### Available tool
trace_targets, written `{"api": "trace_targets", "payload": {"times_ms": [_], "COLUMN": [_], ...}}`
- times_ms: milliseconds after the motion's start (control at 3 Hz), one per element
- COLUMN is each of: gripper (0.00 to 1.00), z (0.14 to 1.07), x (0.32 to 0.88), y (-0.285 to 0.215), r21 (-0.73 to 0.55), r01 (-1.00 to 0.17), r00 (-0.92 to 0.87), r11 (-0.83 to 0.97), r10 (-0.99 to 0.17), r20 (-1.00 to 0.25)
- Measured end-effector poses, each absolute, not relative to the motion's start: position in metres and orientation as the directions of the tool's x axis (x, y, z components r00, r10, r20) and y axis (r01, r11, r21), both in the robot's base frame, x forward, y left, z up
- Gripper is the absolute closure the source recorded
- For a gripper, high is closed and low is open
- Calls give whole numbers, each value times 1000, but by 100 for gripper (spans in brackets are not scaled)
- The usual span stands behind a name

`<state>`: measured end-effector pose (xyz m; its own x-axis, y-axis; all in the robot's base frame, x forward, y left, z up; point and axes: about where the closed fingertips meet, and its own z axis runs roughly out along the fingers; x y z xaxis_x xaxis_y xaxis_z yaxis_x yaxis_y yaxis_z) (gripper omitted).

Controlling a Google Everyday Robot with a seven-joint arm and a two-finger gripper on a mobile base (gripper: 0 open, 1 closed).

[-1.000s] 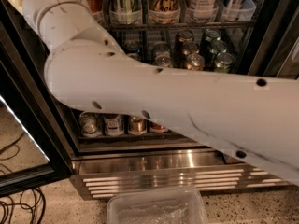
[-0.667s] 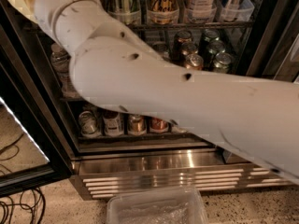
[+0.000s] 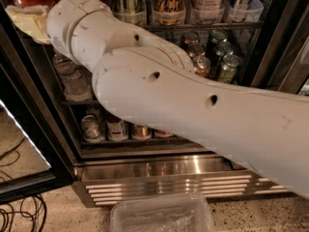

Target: Pick coke can from top shelf of fridge

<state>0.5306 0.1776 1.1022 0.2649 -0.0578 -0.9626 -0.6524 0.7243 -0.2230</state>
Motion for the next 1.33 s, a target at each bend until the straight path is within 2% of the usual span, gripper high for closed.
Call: {"api": "trace_targets", "payload": {"times_ms": [667,1333], "gripper": [100,100], "z": [1104,1082], "x": [505,437], "y": [208,209], "r21": [-229,-112], "r01": [-719,-776], "r00": [246,94], "r11": [656,620], "r10": [-68,-63], "r20": [-967,-994]}}
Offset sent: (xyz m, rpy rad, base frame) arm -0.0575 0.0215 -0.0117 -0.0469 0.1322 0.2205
